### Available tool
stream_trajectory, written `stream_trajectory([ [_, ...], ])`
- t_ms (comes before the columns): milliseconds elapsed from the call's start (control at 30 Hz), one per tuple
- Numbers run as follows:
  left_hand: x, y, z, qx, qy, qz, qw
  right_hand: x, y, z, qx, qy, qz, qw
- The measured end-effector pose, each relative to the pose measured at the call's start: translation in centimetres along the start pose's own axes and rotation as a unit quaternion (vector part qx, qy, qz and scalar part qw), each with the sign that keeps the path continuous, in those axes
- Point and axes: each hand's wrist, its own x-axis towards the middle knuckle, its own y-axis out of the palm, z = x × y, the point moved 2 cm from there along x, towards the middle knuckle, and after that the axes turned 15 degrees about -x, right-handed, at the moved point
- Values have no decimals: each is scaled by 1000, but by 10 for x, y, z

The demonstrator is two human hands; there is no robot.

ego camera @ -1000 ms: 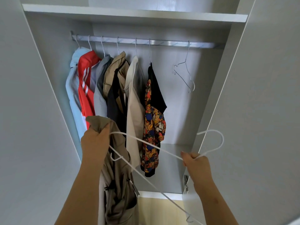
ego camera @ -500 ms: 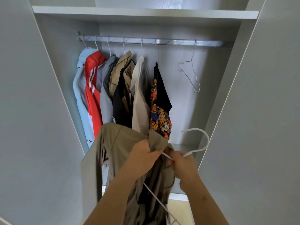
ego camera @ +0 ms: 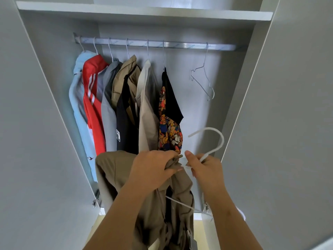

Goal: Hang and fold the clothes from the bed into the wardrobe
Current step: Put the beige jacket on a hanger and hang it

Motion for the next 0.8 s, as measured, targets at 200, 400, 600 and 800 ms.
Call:
stream_trajectory([
  [200, 0, 1, 5, -96, -100, -73, 988, 0, -16, 5, -16, -72, -130, 989],
  [400, 3, -27, 1, -77, -134, -215, 964, -2, -8, -28, -79, 57, -76, 992],
  [600, 7, -46, -16, -89, -85, -213, 969, -2, 35, -49, -187, 69, 173, 965],
  [800, 5, -62, -20, -70, -36, -207, 975, -9, 71, -57, -233, 47, 273, 932],
])
